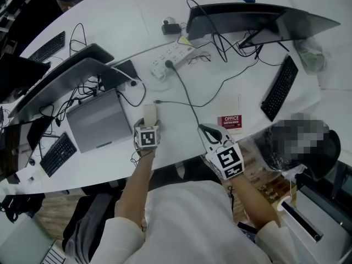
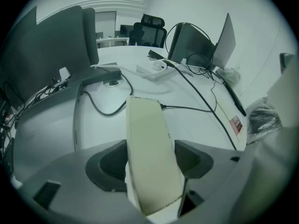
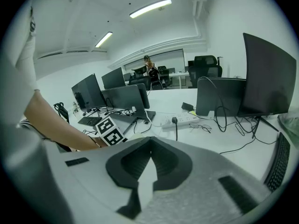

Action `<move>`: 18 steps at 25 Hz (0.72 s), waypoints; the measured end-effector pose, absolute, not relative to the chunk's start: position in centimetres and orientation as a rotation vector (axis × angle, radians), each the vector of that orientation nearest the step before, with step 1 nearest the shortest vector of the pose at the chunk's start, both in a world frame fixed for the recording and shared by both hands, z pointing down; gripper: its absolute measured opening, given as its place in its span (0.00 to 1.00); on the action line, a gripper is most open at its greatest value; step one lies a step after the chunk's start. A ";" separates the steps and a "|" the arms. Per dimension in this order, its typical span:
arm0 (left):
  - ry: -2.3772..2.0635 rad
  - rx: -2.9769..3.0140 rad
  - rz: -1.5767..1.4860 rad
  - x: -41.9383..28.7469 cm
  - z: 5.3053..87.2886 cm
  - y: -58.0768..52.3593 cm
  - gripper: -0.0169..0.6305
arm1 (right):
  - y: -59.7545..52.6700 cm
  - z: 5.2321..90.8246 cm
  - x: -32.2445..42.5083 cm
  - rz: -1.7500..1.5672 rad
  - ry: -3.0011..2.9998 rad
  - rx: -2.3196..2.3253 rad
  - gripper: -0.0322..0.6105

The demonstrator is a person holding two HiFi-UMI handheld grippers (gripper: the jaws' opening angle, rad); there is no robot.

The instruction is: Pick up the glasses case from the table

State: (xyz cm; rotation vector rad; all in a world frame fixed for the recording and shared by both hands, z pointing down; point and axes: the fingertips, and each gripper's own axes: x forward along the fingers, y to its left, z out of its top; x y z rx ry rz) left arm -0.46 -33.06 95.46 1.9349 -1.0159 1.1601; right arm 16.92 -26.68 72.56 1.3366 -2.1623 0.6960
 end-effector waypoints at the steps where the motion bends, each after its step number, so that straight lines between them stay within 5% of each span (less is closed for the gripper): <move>1: -1.018 1.940 1.150 -0.5 95.0 -33.2 0.50 | -26.7 72.4 16.9 0.691 -2.165 1.335 0.05; 18: -1.063 2.036 0.919 -2.5 85.8 -34.2 0.51 | -28.0 67.9 14.4 0.576 -2.236 1.324 0.05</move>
